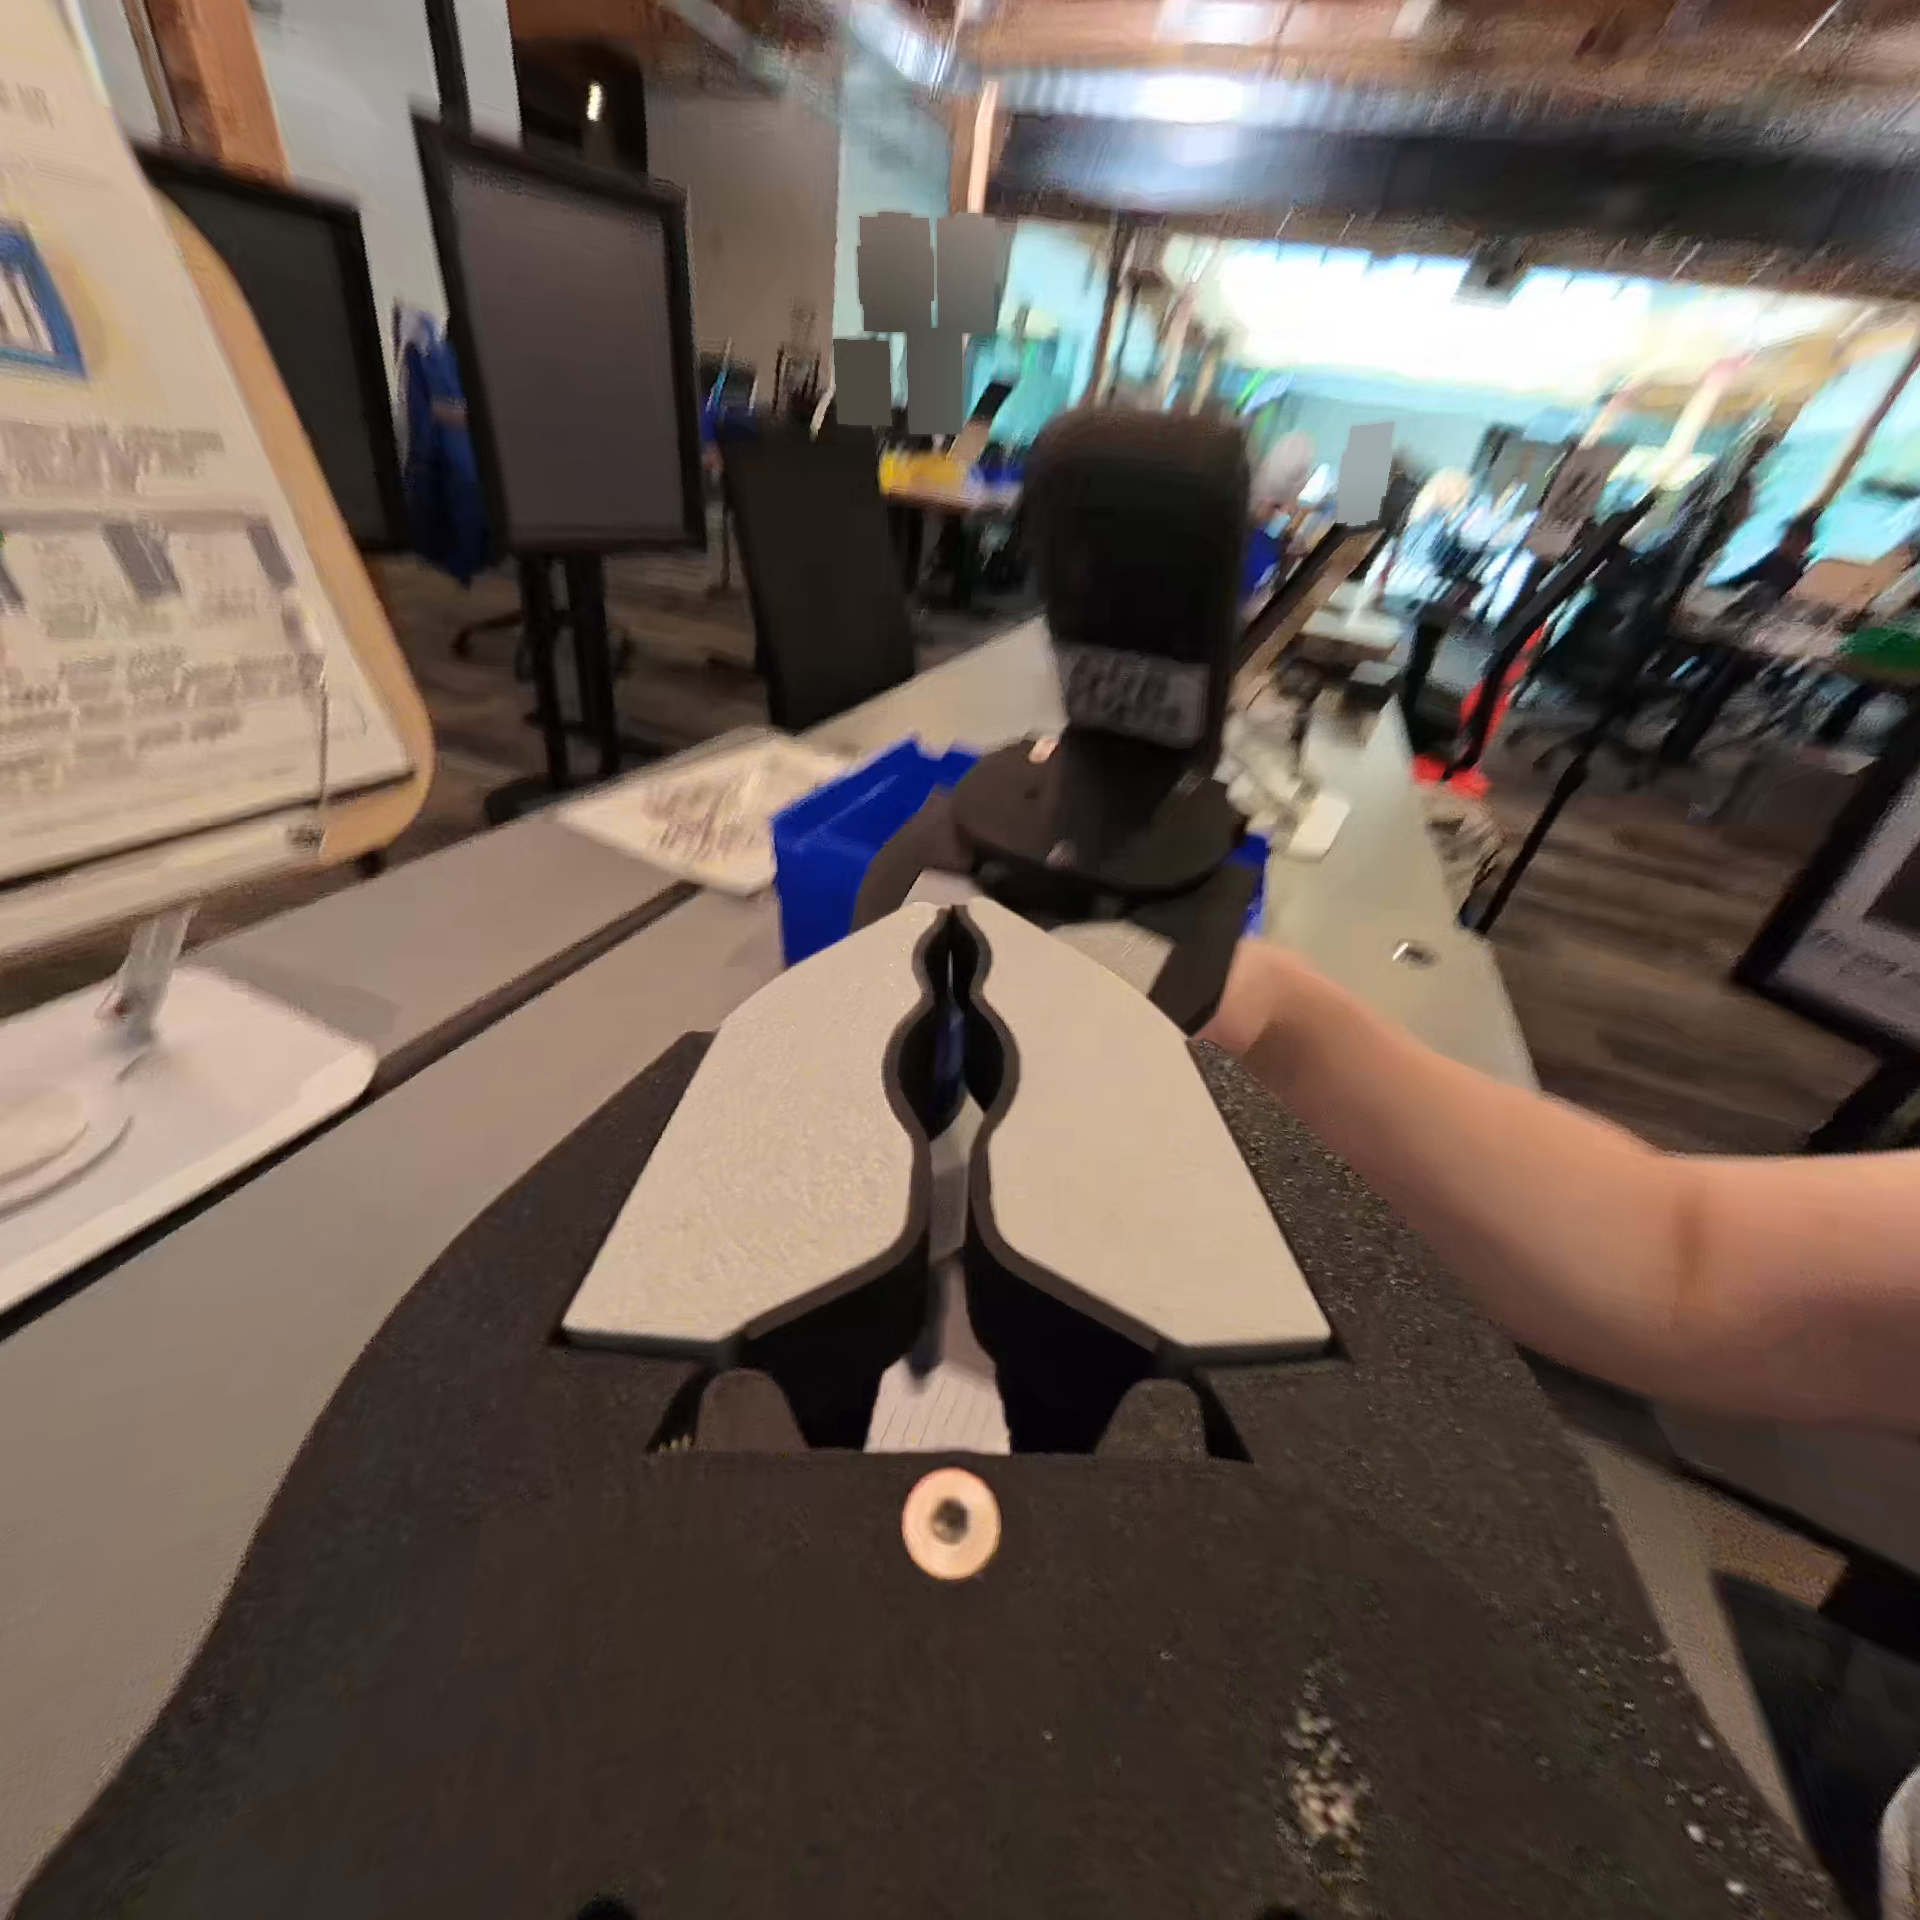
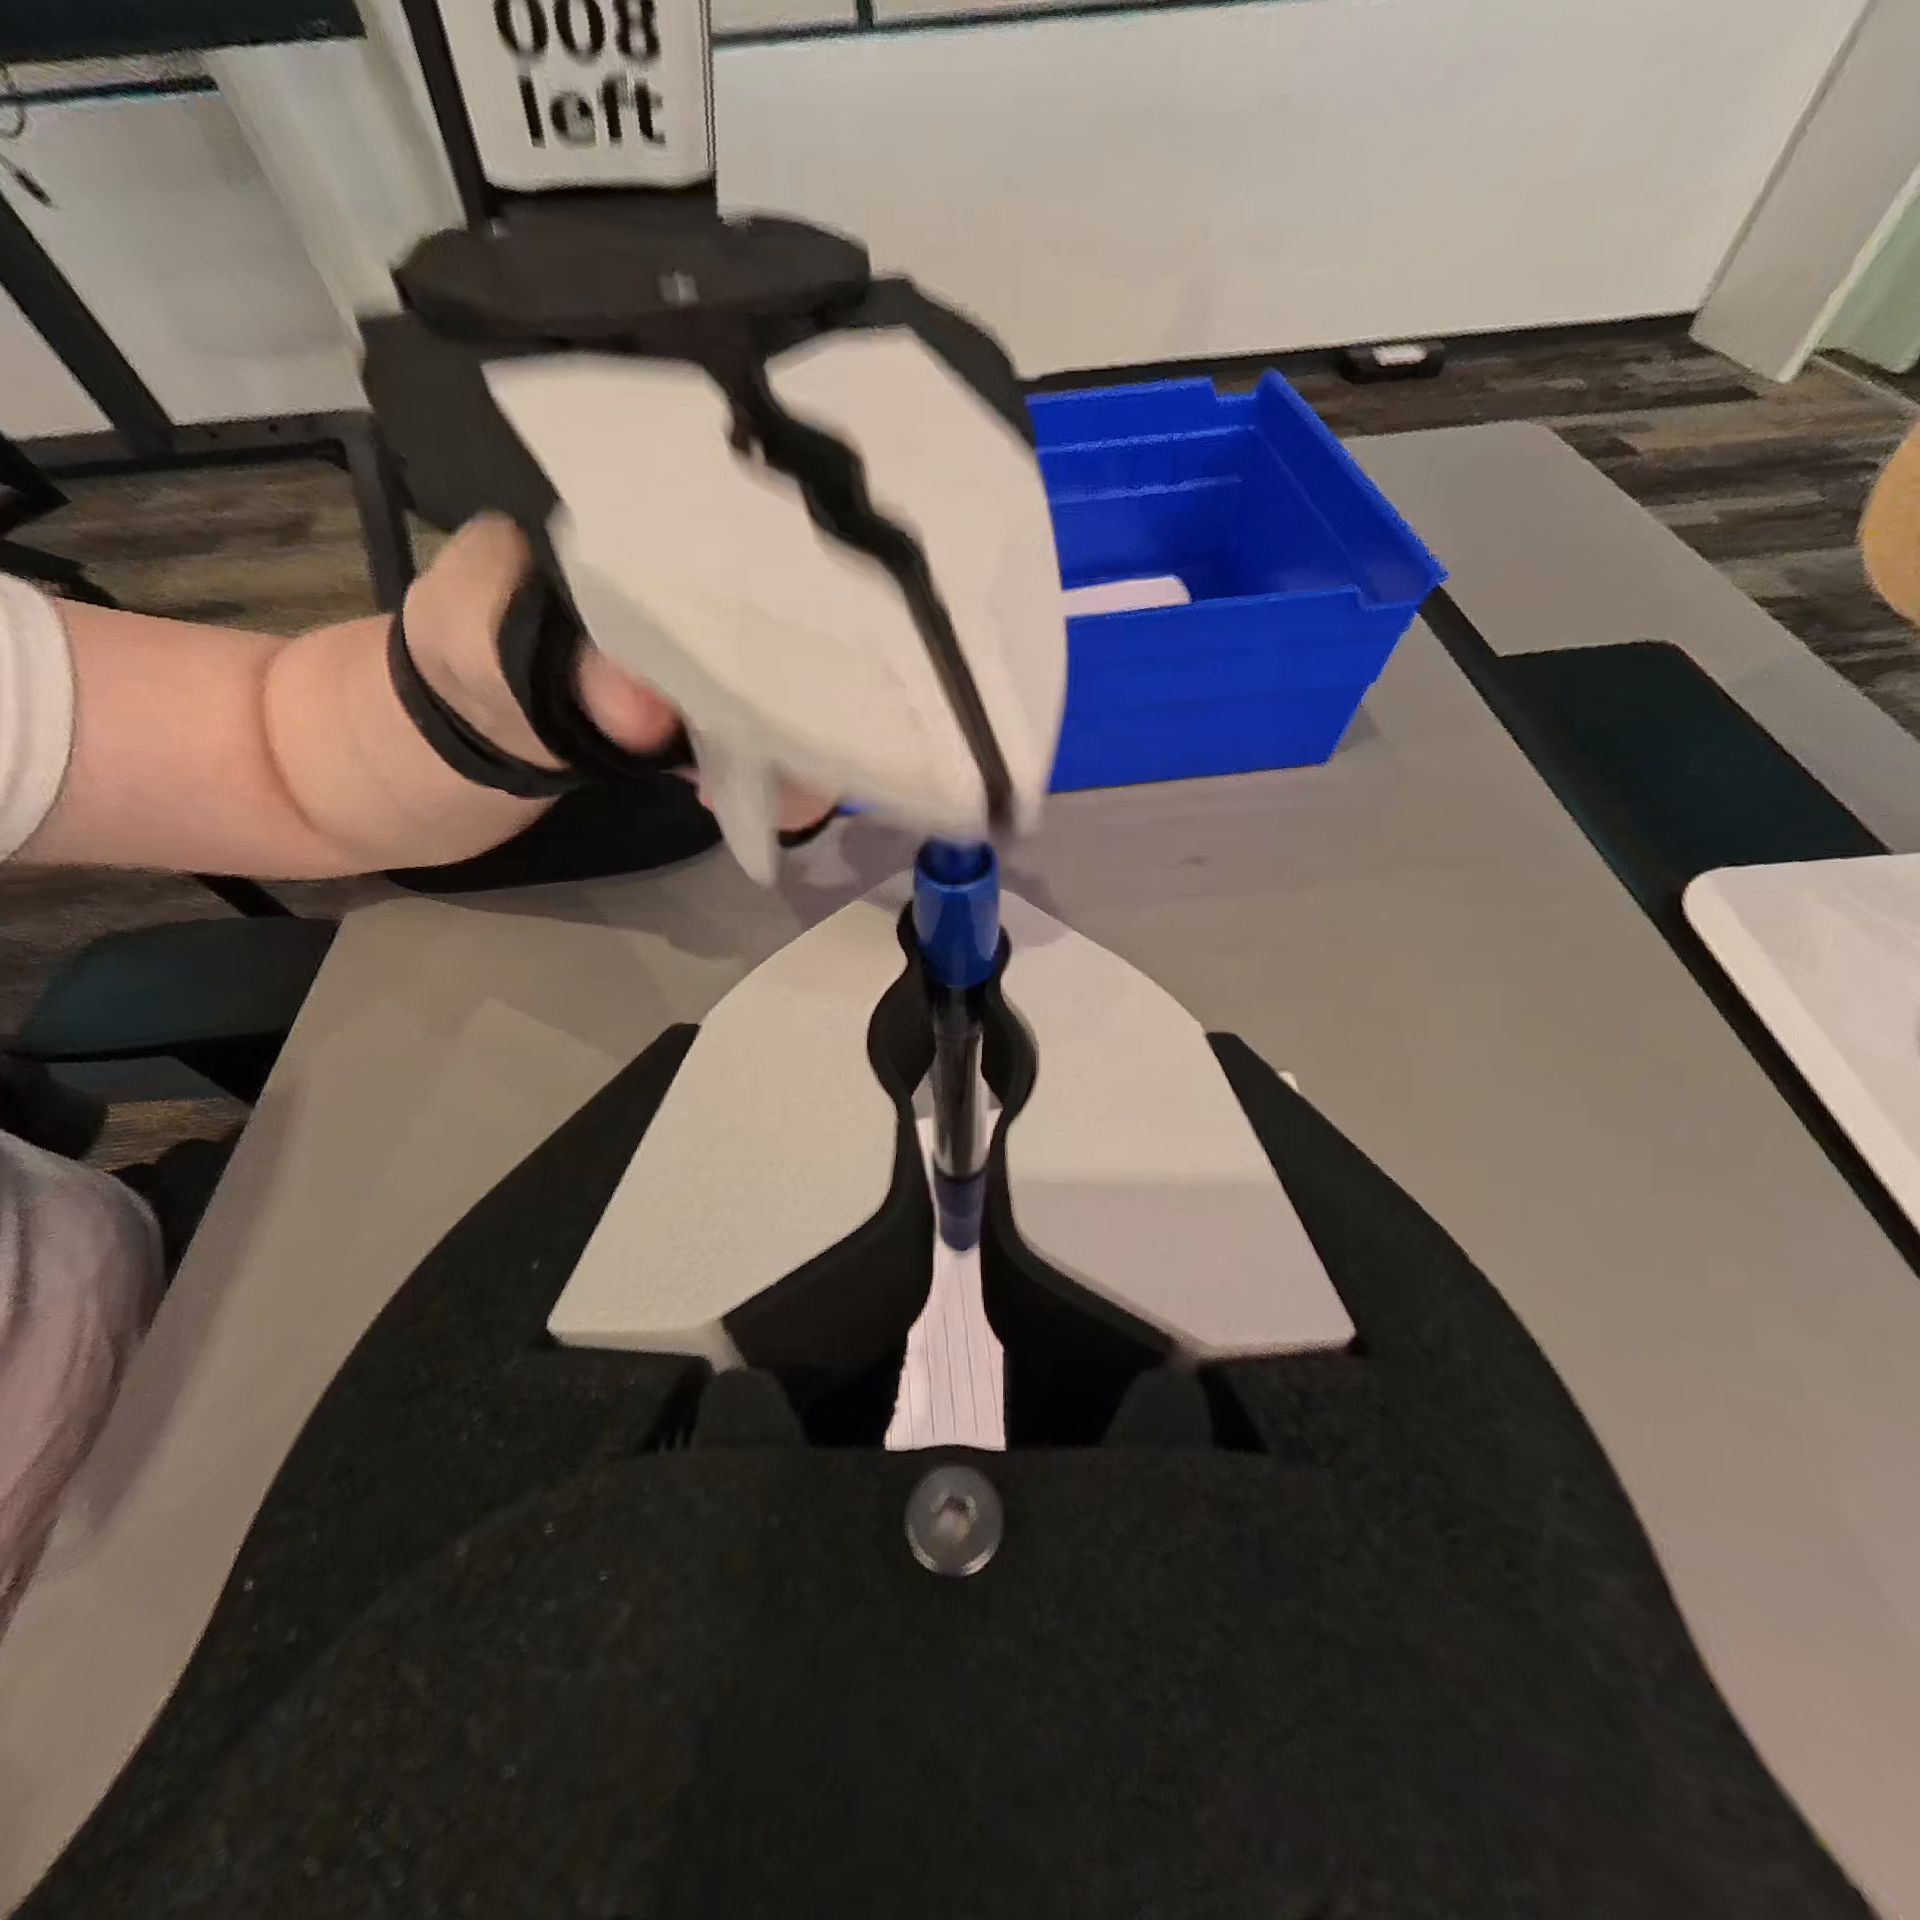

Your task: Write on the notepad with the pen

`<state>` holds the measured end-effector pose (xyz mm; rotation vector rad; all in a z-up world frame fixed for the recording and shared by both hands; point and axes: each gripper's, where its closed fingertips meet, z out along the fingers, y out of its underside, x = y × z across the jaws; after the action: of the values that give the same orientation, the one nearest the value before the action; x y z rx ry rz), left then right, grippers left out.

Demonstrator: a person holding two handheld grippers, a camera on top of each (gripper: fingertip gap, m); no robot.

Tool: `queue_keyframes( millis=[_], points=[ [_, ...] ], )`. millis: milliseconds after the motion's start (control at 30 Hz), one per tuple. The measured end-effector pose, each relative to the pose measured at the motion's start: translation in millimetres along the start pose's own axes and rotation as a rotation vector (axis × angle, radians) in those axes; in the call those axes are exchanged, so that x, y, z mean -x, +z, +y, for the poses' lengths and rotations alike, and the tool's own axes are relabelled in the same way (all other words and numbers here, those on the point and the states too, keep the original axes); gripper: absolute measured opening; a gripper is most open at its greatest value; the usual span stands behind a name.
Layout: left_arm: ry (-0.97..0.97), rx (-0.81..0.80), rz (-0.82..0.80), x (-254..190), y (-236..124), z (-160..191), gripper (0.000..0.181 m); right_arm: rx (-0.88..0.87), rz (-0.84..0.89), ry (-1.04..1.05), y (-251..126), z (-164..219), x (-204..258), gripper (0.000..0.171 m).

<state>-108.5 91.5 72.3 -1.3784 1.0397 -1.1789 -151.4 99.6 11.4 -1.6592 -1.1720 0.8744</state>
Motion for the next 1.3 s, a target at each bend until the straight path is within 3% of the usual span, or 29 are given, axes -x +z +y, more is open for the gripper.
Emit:
queue_keyframes(
  millis=[133, 267, 400, 500, 867, 1300],
  points=[
    [0.035, -0.249, 0.015, -20.5, -31.7, -58.6, 0.0, 0.019, -0.01, 0.054, -3.7, 3.8, -2.8, 0.004],
    [0.169, -0.151, -0.087, -17.5, -38.2, -57.4, 0.0, 0.092, -0.008, 0.32, -15.8, 23.5, -18.1, 0.004],
    [0.127, -0.051, -0.089, -11.7, -28.8, -39.7, 0.0, 0.118, -0.018, 0.739, -25.2, 68.9, -47.6, 0.004],
    [0.106, 0.0, -0.078, -9.8, -23.3, -28.2, 0.0, 0.167, -0.011, 0.892, -25.1, 105.8, -62.2, 0.004],
    [0.098, 0.12, -0.027, -16.5, -9.7, -3.6, 0.0, 0.241, 0.076, 1.025, -29.3, 156.0, -84.5, 0.004],
    [0.104, 0.148, -0.018, -20.4, -5.8, 2.8, 0.0, 0.285, 0.187, 1.029, -28.8, 169.5, -94.7, 0.007]
  ],
)
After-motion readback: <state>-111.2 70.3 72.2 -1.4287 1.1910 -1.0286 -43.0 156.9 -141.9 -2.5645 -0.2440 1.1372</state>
